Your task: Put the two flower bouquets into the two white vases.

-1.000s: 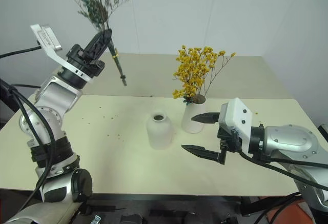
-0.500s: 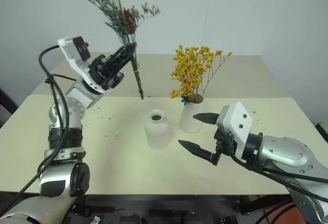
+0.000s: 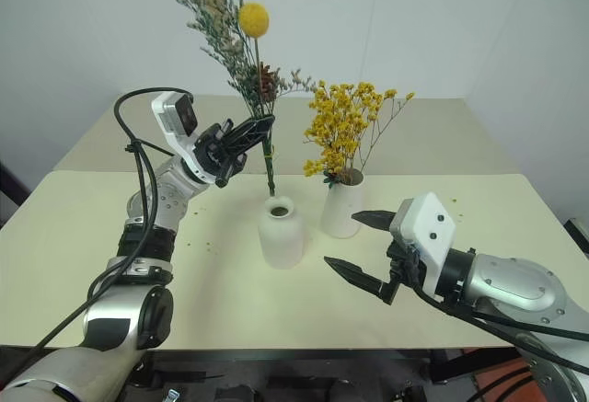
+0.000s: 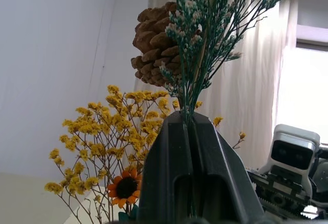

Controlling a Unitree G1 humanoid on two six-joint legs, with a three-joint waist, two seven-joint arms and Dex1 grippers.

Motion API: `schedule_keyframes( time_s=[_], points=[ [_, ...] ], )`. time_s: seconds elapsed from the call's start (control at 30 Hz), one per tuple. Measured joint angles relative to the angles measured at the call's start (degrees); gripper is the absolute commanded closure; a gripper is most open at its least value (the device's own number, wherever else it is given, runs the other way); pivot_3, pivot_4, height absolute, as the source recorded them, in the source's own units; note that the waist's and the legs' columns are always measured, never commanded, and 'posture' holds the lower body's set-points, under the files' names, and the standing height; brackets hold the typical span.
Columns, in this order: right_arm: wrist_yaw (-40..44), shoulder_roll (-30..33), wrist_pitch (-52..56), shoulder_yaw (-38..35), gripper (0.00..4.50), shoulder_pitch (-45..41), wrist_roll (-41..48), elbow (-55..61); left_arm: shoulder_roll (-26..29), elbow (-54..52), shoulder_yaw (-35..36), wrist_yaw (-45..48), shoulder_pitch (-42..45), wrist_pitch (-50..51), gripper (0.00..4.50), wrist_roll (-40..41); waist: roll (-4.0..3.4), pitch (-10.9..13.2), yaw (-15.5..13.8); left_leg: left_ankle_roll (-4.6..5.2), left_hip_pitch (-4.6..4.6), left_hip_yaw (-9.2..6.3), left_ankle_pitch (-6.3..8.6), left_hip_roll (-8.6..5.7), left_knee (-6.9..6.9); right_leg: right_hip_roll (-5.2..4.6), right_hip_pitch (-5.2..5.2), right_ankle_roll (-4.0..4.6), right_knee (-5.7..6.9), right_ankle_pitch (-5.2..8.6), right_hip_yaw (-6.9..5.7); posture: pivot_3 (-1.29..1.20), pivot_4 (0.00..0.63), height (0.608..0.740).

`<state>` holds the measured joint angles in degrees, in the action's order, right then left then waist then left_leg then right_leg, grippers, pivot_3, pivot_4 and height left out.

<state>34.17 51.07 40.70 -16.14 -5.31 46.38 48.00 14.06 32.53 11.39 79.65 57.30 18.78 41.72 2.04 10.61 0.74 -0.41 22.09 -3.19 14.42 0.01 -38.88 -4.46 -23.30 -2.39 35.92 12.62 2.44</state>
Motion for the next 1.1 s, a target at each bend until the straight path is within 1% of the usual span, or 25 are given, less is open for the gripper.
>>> schedule_keyframes(
  time_s=[0.23, 0.4, 0.63, 0.9, 1.1],
  points=[
    [-0.43, 0.54, 0.61, -0.30, 0.00, 0.04, 0.02, 0.18, -2.82, 0.08, -0.44, 1.18, -0.58, -0.93, 4.46, -0.96, 0.00, 0.00, 0.05, 0.00, 0.00, 0.00, 0.00, 0.00, 0.00, 0.00, 0.00, 0.00, 0.00, 0.00, 0.00, 0.00, 0.150, 0.740],
    [-0.49, 0.69, 1.06, -0.31, 0.00, 0.04, 0.12, 0.30, -3.03, 0.66, -1.61, 2.80, -2.09, -3.57, 4.46, -3.37, 0.00, 0.00, 0.07, 0.00, -0.01, 0.00, 0.00, 0.00, 0.00, 0.01, 0.00, 0.00, 0.02, 0.00, 0.01, 0.00, 0.150, 0.740],
    [-0.49, 1.28, 1.23, -0.32, 0.00, 0.42, 0.11, 0.49, -3.02, 1.14, -1.66, 3.98, -2.55, -5.01, 4.46, -4.35, 0.00, 0.00, 0.02, 0.00, -0.01, 0.00, 0.00, 0.00, 0.00, 0.00, 0.00, 0.00, 0.01, 0.00, 0.01, 0.00, 0.150, 0.740],
    [-0.46, 1.49, 1.23, -0.35, 0.00, 0.91, 0.04, 0.47, -3.44, 1.25, -2.76, 4.72, -6.82, -7.40, 4.46, -6.47, 0.00, 0.00, 0.03, 0.01, -0.01, 0.00, 0.00, 0.01, 0.00, 0.01, 0.00, 0.00, 0.02, 0.00, 0.01, 0.00, 0.150, 0.740],
    [-0.43, 1.48, 1.23, -0.20, 0.00, 0.91, -0.09, 0.40, -3.40, 1.90, -3.84, 5.57, -8.24, -8.98, 4.46, -8.33, 0.00, 0.00, -0.04, 0.01, -0.01, -0.01, 0.00, 0.01, 0.00, 0.00, 0.01, 0.00, 0.02, 0.00, 0.00, 0.00, 0.150, 0.740]
  ],
)
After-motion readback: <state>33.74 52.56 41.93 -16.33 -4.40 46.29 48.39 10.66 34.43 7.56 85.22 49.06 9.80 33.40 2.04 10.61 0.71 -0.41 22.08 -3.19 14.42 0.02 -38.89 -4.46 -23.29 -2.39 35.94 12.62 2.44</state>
